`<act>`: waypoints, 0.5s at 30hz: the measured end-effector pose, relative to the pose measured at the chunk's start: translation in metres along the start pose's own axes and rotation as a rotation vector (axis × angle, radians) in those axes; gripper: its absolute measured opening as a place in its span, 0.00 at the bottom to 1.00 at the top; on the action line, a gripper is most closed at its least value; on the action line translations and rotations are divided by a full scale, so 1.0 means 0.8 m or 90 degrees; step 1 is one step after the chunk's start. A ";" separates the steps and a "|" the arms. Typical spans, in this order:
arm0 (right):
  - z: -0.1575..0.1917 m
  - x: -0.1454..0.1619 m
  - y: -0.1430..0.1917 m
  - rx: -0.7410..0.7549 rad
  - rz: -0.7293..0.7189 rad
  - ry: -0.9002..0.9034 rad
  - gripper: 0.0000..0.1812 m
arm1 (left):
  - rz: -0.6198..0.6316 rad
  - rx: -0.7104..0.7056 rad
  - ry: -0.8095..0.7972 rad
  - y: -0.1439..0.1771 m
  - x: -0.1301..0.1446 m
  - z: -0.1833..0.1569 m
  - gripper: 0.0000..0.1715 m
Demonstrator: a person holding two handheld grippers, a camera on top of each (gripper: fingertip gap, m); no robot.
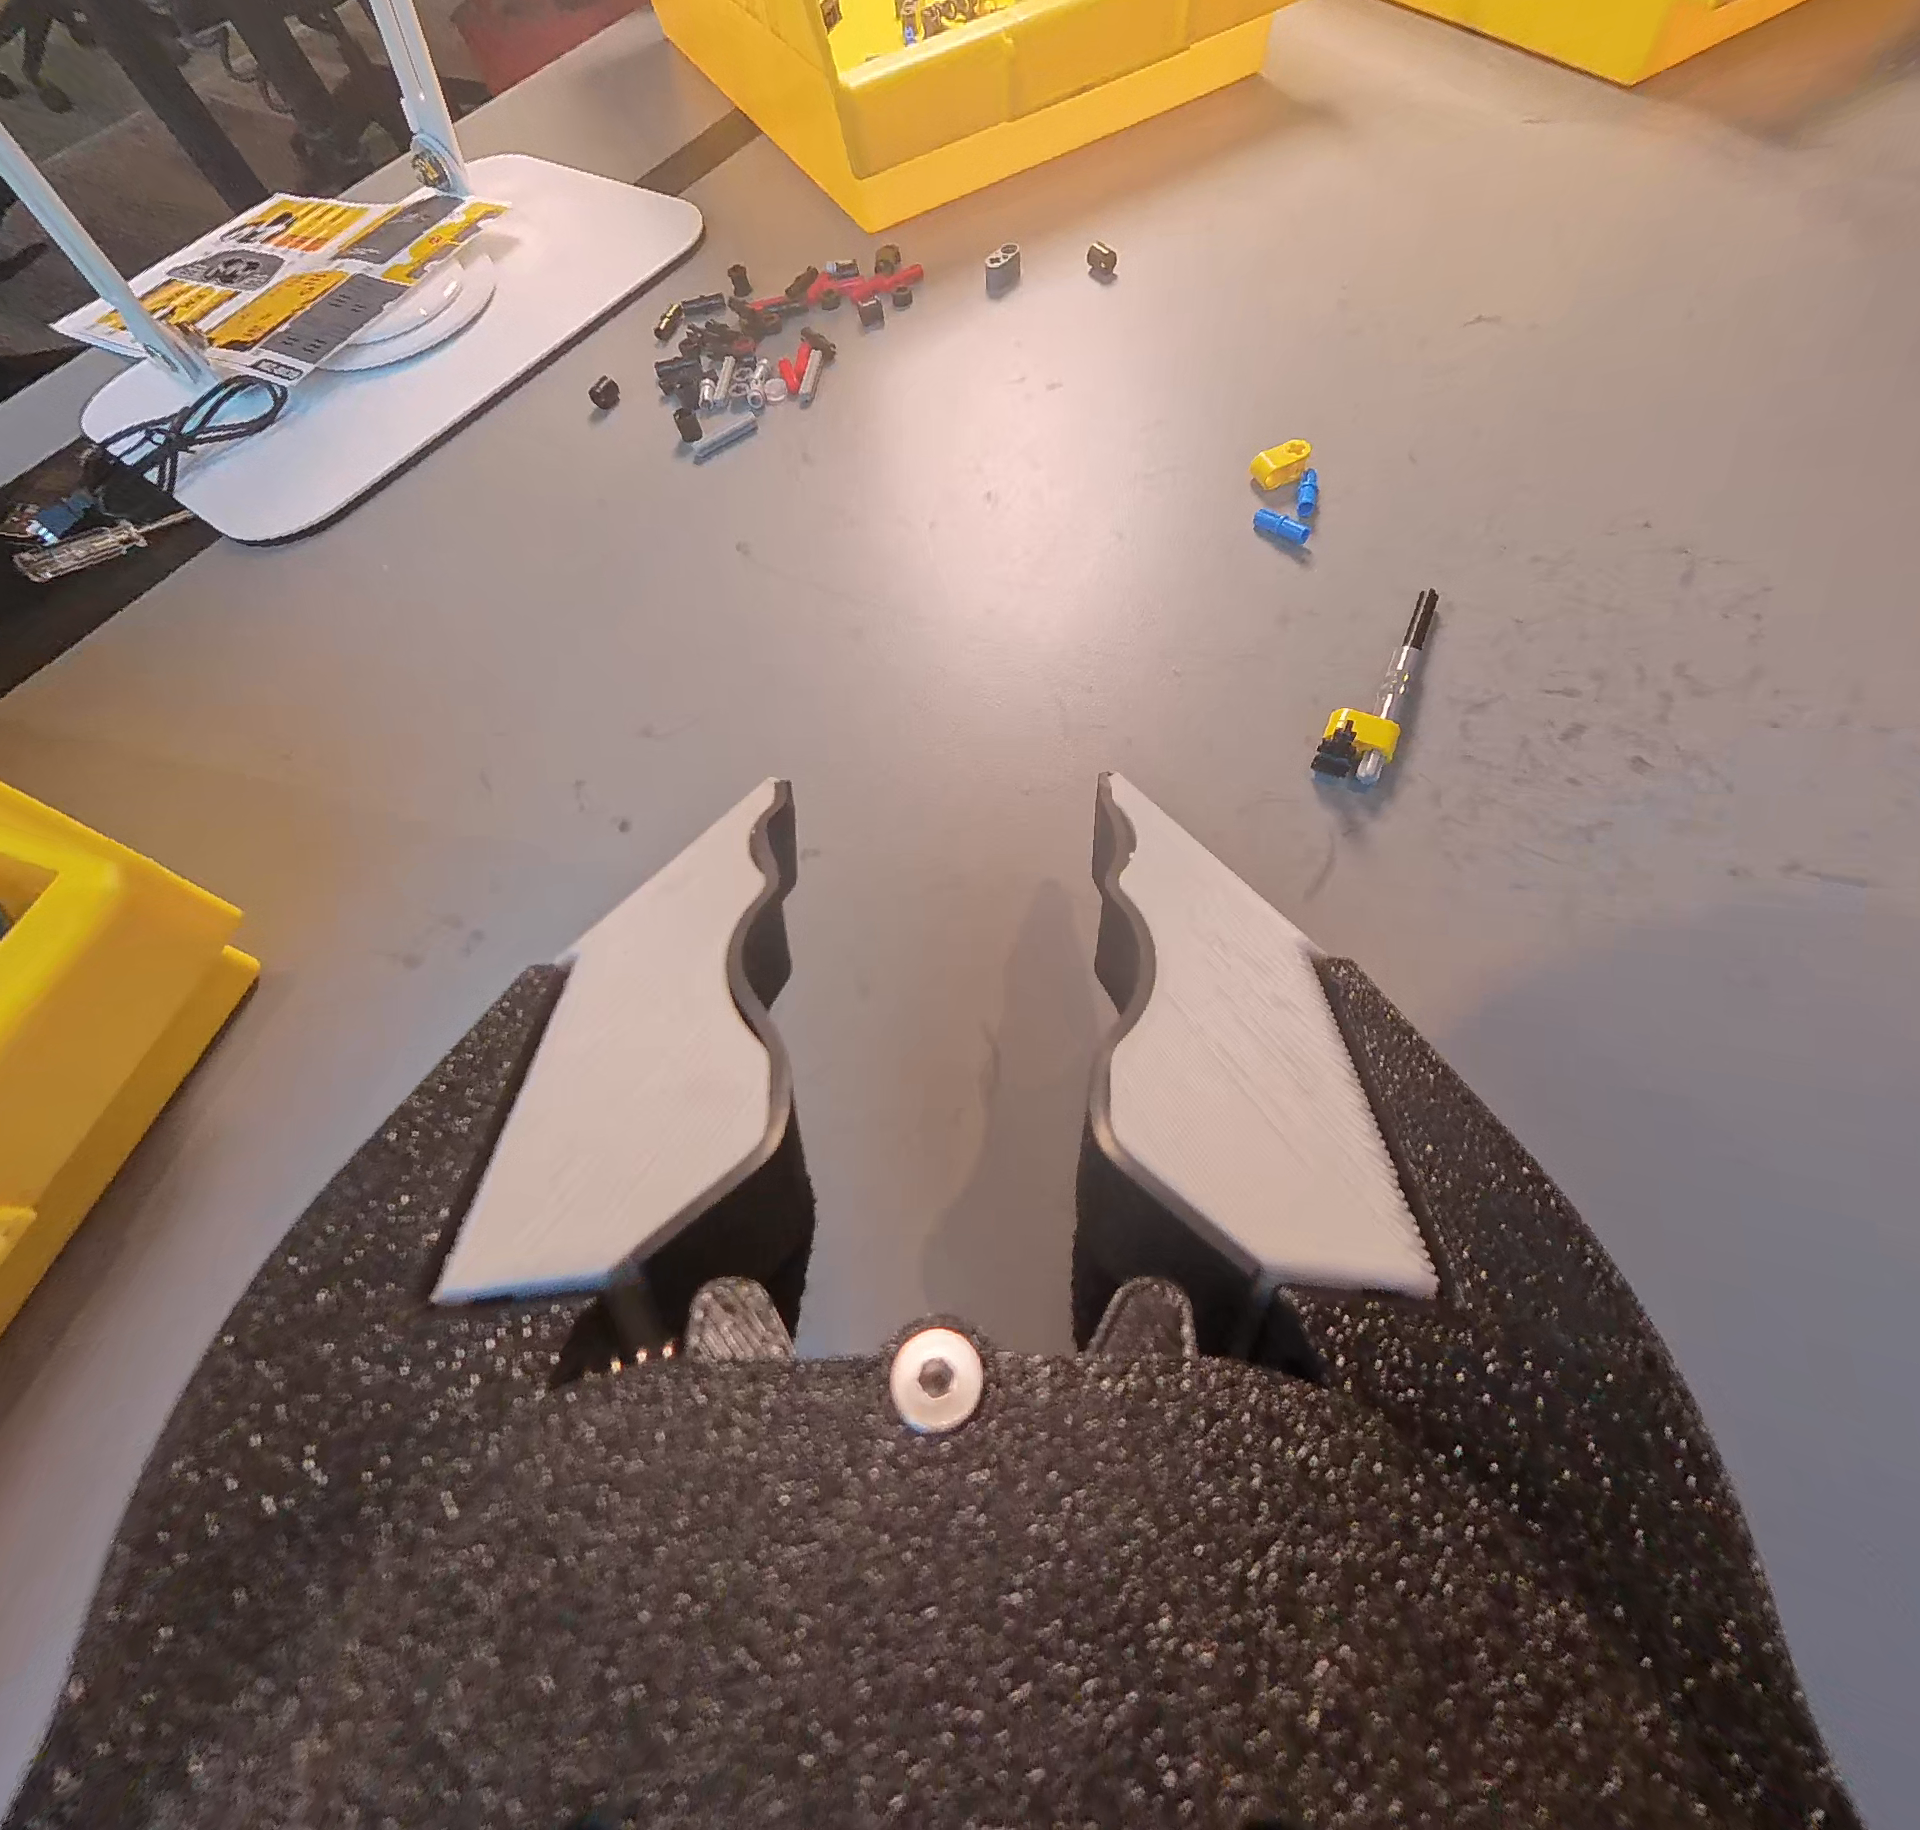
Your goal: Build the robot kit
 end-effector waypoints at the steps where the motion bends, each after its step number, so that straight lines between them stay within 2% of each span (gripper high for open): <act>1: 0.026 -0.029 -0.005 0.001 -0.052 -0.007 0.04 | -0.002 0.000 0.001 0.001 0.000 0.000 0.33; 4: 0.120 -0.082 -0.043 -0.055 -0.138 -0.052 0.04 | -0.006 0.001 0.000 0.002 0.000 -0.002 0.33; 8: 0.212 -0.089 -0.116 -0.126 -0.133 -0.088 0.04 | 0.000 0.006 -0.008 -0.001 0.000 -0.006 0.33; 10: 0.232 -0.080 -0.146 -0.134 -0.106 -0.107 0.04 | 0.004 0.010 -0.014 -0.002 0.000 -0.009 0.33; 12: 0.249 -0.076 -0.157 -0.166 -0.103 -0.109 0.04 | 0.008 0.013 -0.019 -0.004 -0.001 -0.011 0.33; 15: 0.256 -0.069 -0.165 -0.154 -0.063 -0.068 0.04 | 0.014 0.017 -0.022 -0.005 0.000 -0.013 0.33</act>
Point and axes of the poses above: each gripper's, where its closed fingertips meet, y back along the fingers, x out of its underside, z = x × y across the jaws, the point moved 6 cm from there along y, back along the fingers, and after that the axes turned 15 degrees about x, right-handed, at the moved point
